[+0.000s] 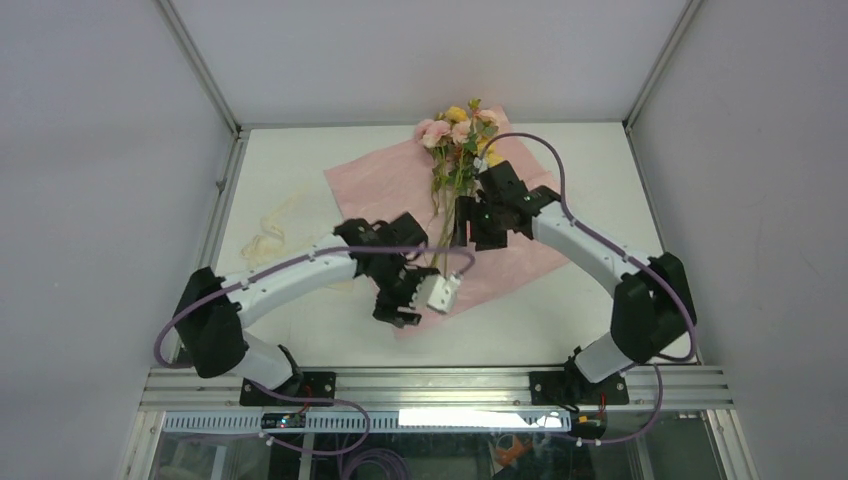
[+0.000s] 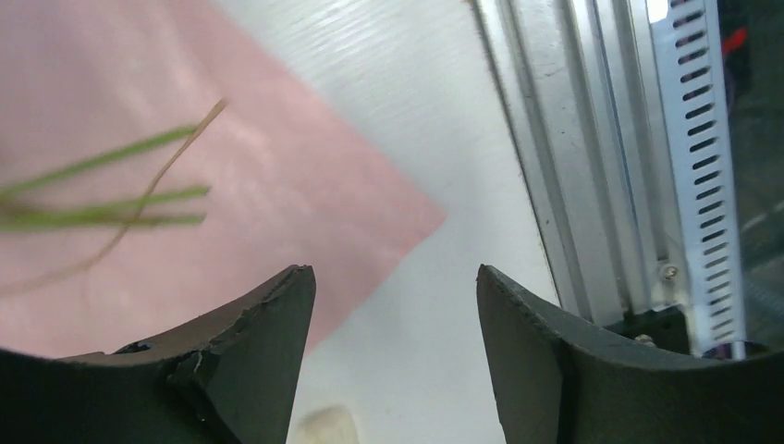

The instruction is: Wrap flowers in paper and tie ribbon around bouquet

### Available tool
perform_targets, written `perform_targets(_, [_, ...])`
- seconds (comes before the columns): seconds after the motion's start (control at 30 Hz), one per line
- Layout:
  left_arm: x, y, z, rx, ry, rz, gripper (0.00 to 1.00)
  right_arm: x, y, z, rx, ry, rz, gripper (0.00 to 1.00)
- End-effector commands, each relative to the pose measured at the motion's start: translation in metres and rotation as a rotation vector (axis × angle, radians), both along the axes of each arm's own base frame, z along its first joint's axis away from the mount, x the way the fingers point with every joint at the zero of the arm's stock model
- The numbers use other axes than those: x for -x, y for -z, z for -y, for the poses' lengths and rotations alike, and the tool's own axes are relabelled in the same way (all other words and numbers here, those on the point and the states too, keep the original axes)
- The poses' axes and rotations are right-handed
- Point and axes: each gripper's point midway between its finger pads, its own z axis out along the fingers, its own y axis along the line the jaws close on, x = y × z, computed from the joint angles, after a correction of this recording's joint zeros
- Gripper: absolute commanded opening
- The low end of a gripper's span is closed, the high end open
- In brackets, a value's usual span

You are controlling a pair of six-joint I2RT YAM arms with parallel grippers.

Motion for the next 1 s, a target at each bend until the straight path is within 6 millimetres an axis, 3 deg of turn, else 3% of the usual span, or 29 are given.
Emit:
perform_targets(0.0, [-0.014, -0.071, -0.027, 0.141, -0.266, -0.236, 0.67, 0.025, -0.01, -0.013, -0.125, -0.274, 0.207, 0.68])
perform_targets(0.13, [-0.052, -0.095, -0.056, 0.228, -0.572, -0.321, 0.67, 0.07, 0.005, -0.037, -0.014, -0.814, 0.547, 0.72])
perform_targets(0.23, [-0.061, -0.1, -0.073, 0.258, -0.705, -0.355, 0.67, 0.082, 0.034, -0.032, 0.213, -1.136, 0.738, 0.74])
perform_targets(0.33, [-0.059, -0.095, -0.082, 0.27, -0.746, -0.353, 0.68, 0.083, 0.056, -0.02, 0.35, -1.326, 0.772, 0.74])
perform_targets(0.57, [-0.044, -0.084, -0.084, 0.286, -0.784, -0.385, 0.69, 0.08, 0.086, -0.011, 0.518, -1.461, 0.804, 0.75])
perform_targets(0.77, [-0.038, -0.074, -0.088, 0.273, -0.812, -0.385, 0.7, 0.079, 0.104, -0.021, 0.65, -1.534, 0.839, 0.7])
perform_targets(0.87, [-0.039, -0.073, -0.09, 0.268, -0.813, -0.37, 0.7, 0.083, 0.104, -0.028, 0.634, -1.501, 0.882, 0.55])
perform_targets(0.97, [-0.04, -0.071, -0.091, 0.259, -0.808, -0.36, 0.7, 0.088, 0.096, -0.03, 0.599, -1.48, 0.886, 0.17])
